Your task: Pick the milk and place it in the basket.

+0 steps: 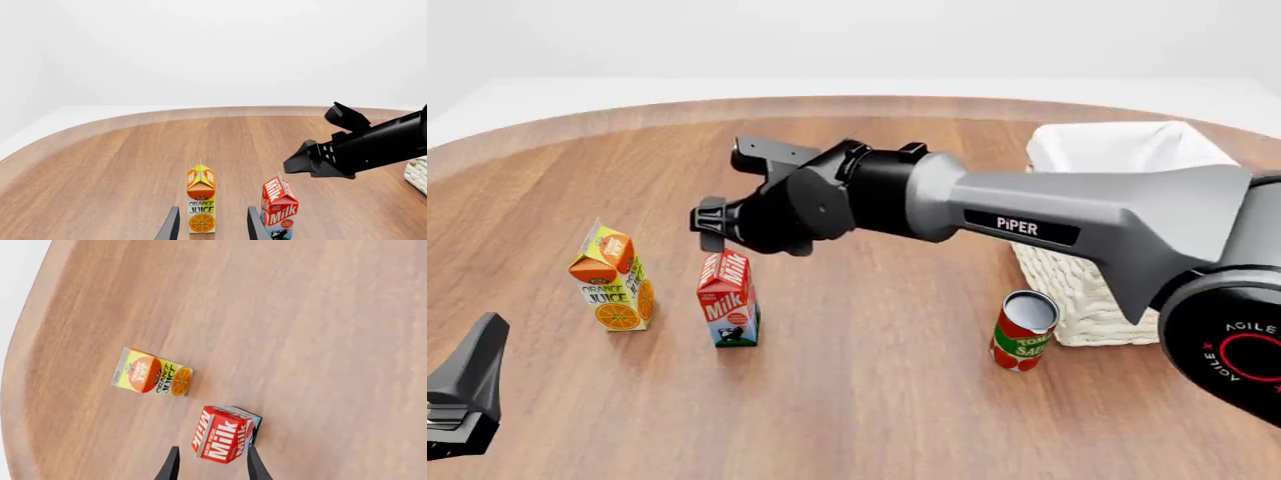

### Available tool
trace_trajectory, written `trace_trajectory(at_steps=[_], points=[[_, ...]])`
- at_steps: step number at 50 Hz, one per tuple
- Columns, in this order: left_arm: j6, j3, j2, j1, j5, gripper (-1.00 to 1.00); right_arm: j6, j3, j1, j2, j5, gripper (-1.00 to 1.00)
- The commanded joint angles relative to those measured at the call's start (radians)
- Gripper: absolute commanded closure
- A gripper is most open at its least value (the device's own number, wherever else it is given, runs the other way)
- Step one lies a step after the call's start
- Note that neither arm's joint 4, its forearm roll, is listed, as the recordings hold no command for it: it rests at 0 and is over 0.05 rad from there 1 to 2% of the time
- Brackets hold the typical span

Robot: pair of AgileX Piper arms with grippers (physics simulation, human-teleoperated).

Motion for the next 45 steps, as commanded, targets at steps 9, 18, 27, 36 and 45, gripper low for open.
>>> trace_trajectory(at_steps=[9,18,27,36,45], points=[[0.0,0.0,0.0,0.0,0.0,-1.0,0.019,-0.033,-0.009,0.04,-0.006,-1.0],[0.0,0.0,0.0,0.0,0.0,-1.0,0.023,-0.038,-0.012,0.054,-0.015,-1.0],[0.0,0.0,0.0,0.0,0.0,-1.0,0.021,-0.049,-0.008,0.069,-0.018,-1.0],[0.0,0.0,0.0,0.0,0.0,-1.0,0.026,-0.068,0.002,0.093,-0.013,-1.0],[0.0,0.0,0.0,0.0,0.0,-1.0,0.031,-0.071,0.012,0.108,-0.015,-1.0]])
